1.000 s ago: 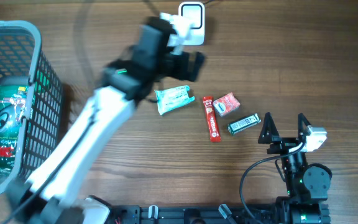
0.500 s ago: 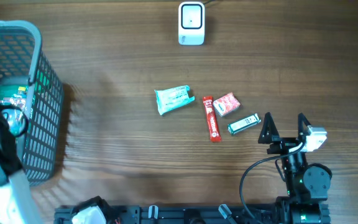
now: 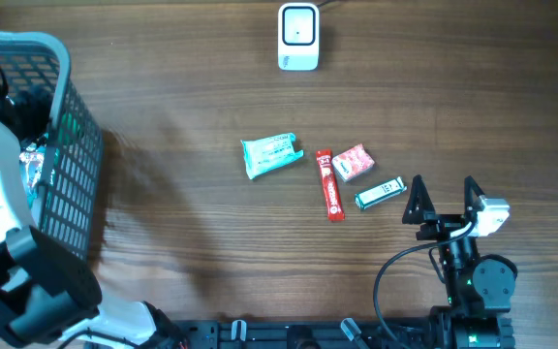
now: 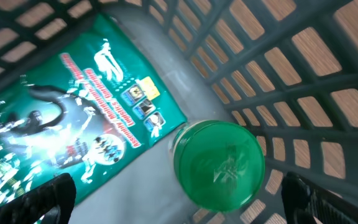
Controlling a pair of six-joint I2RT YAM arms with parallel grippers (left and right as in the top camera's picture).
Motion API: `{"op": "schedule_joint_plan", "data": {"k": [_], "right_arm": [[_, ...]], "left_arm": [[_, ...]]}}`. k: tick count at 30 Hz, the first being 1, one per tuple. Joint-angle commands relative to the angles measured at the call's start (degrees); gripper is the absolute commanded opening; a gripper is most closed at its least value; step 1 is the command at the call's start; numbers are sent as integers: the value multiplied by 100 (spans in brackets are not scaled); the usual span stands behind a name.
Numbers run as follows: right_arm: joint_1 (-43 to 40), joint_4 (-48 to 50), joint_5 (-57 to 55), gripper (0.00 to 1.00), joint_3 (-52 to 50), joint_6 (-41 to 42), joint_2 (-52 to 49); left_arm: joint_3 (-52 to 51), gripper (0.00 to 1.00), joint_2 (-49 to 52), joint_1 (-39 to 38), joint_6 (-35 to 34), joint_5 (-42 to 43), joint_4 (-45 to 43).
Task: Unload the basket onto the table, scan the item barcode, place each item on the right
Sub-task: 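Reach into the basket and grasp the green-capped Knorr jar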
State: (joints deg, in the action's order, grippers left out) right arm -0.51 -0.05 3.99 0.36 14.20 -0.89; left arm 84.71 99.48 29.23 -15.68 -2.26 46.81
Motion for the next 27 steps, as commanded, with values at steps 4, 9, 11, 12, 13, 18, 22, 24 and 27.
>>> {"op": "schedule_joint_plan", "data": {"k": [4, 9, 11, 12, 13, 18, 22, 24, 27], "right_arm": [[35, 13, -57, 100, -7, -52, 46], [35, 13, -57, 100, -7, -55, 46], [35, 13, -57, 100, -7, -52, 46], [35, 13, -57, 100, -7, -52, 46], [35, 13, -57, 100, -7, -52, 46], [35, 13, -57, 100, -7, -52, 46], [35, 13, -57, 100, -7, -52, 46], [35, 13, -57, 99, -7, -52, 46], [35, 13, -57, 100, -7, -52, 46]], "left_arm": [[-4, 100, 254, -7, -22, 911, -315], [-4, 100, 251, 496, -2116, 2216, -549], [-4, 100, 251, 767, -2564, 3211, -772], [-4, 100, 251, 960, -2885, 3639, -922], [-4, 100, 251, 1073, -3040, 3751, -966], [-7, 100, 254, 1200, -2861, 3744, -909], [-7, 100, 256, 772, -1558, 2374, -678], [-7, 100, 256, 610, -1204, 1591, -463], [-11, 100, 256, 511, -997, 791, -205]]}}
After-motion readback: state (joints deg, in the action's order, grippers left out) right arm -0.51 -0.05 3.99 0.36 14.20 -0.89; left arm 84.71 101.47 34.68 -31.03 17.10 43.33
